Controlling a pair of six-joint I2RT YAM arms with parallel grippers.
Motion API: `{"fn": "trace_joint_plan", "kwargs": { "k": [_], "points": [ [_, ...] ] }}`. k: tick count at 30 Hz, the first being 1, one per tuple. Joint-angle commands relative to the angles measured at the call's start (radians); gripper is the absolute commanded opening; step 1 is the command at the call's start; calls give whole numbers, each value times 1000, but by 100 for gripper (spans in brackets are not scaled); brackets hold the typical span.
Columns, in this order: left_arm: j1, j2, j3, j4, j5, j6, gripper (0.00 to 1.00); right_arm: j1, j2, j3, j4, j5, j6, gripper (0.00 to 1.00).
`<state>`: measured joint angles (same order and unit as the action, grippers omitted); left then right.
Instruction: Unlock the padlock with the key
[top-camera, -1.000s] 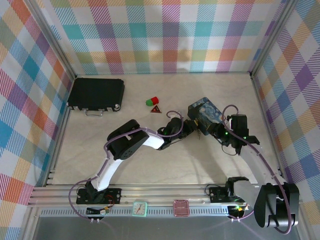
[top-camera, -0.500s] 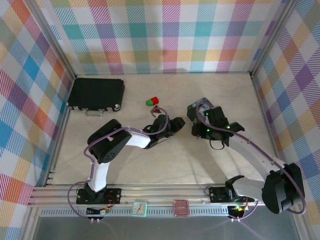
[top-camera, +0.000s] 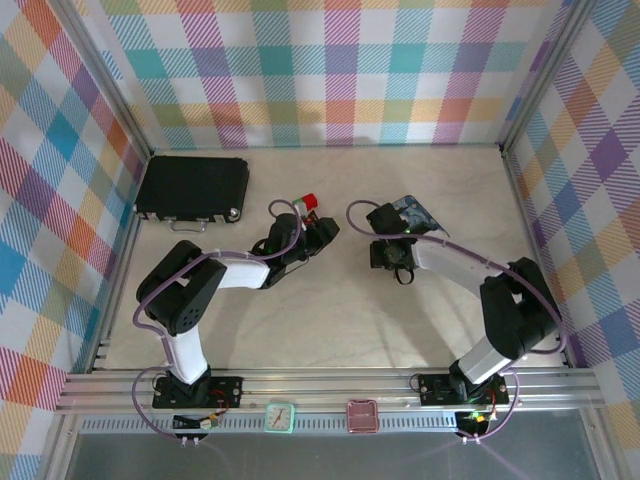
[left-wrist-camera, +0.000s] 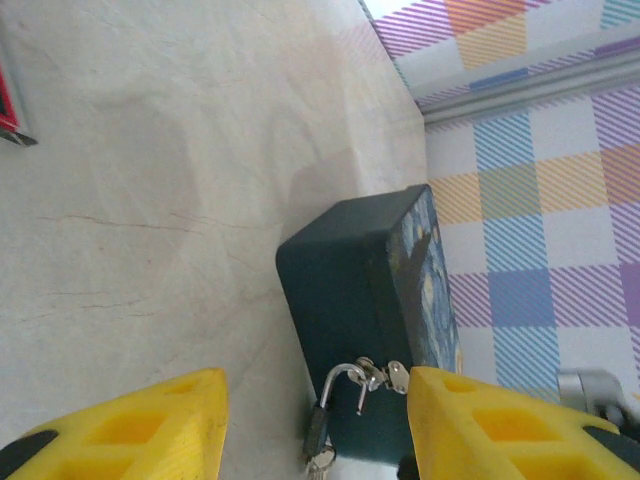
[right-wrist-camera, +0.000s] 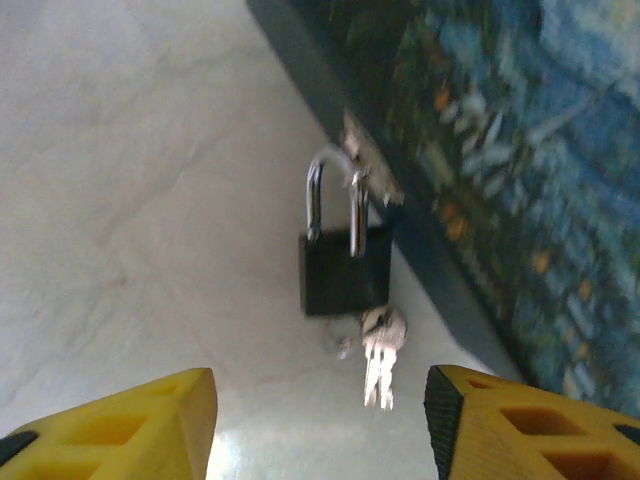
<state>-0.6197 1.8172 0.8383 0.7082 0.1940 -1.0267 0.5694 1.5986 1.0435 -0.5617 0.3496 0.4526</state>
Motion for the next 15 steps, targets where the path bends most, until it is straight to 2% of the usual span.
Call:
{"fn": "trace_joint_plan", "kwargs": {
  "k": [1,8,13,15],
  "points": [
    [5,-31,-25,7,39,33,50,-14,49,48,2,115,-71,62],
    [13,-50,-52,13,41,34,50,-62,86,66,50,144,-168,67],
    [18,-51,-70,39,35,24,50,-57,73,23,81,-12,-156,65],
    [24,-46,-68,46,43,19,50,-54,84,-4,107,-22,-143,62]
  ]
}}
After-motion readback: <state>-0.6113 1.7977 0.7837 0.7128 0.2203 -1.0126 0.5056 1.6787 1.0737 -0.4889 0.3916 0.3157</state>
